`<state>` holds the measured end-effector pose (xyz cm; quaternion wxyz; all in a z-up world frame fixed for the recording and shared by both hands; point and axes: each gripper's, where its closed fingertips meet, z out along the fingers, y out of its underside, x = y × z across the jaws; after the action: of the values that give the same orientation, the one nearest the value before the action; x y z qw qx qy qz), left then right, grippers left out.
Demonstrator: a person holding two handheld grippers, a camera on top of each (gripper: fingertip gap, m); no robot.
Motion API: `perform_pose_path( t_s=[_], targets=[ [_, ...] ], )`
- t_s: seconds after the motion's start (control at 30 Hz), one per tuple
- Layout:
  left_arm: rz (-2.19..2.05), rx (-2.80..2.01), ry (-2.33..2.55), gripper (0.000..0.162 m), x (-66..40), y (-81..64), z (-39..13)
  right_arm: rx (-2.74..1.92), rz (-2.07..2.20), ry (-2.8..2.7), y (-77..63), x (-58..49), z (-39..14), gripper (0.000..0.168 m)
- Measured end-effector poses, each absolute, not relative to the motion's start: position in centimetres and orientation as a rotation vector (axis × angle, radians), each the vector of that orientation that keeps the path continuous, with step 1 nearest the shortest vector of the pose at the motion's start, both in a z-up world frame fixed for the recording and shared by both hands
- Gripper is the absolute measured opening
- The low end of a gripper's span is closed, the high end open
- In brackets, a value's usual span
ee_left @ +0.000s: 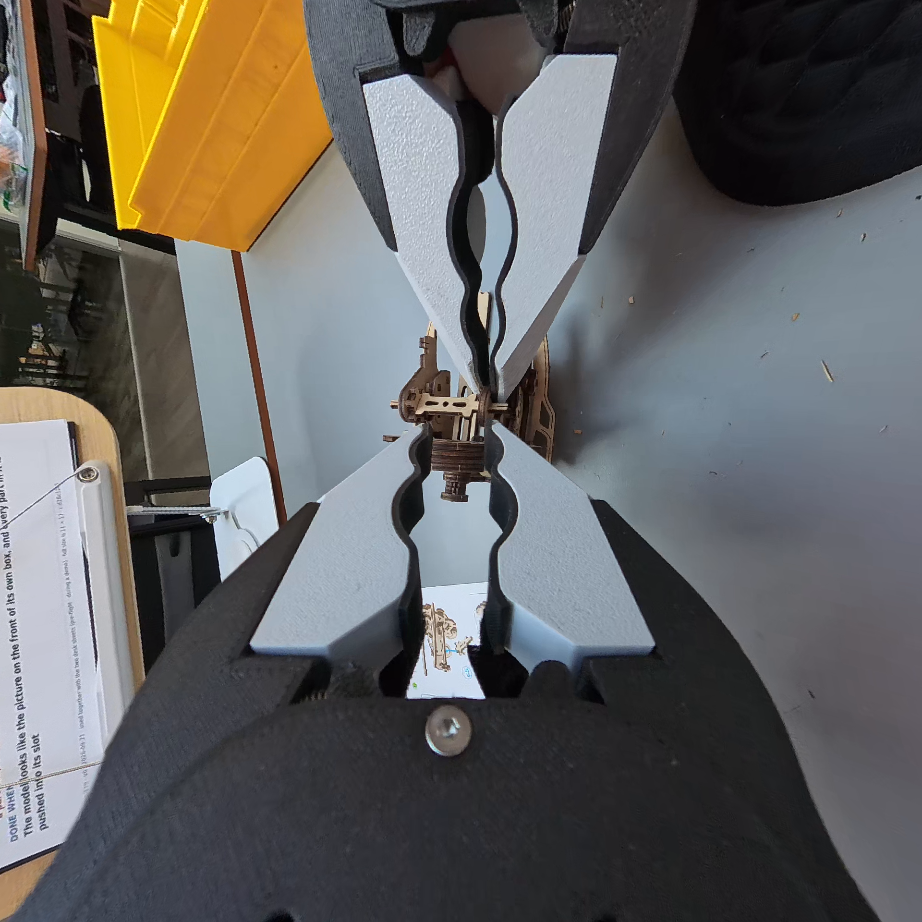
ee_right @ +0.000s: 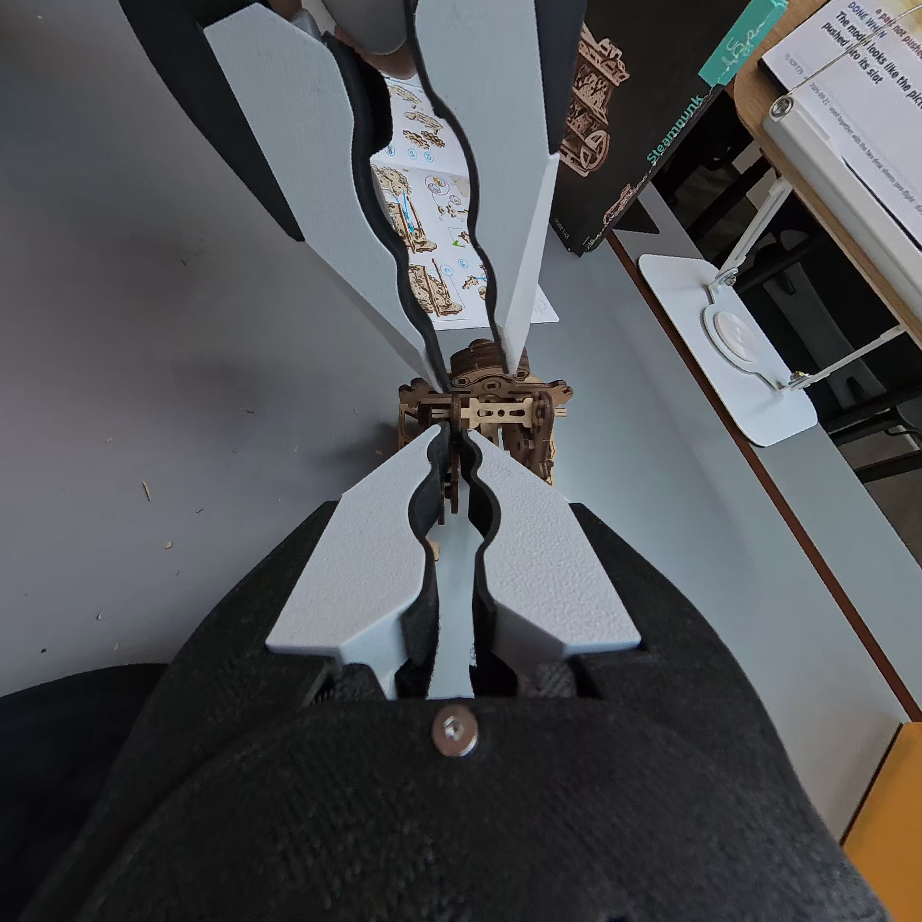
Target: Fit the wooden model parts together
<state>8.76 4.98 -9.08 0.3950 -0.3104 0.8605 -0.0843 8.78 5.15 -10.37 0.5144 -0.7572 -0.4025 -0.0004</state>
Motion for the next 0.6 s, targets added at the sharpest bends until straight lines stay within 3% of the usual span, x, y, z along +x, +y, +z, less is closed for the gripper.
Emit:
perform_pose_path(
  t_s=[0.6],
  targets=[
    [-0.12,-0.723,2.198,0.008,8.7,4.8,-10.8,-1.764,-0.084,-1.046,4.9,8.4,-10.5,0.001]
  ],
)
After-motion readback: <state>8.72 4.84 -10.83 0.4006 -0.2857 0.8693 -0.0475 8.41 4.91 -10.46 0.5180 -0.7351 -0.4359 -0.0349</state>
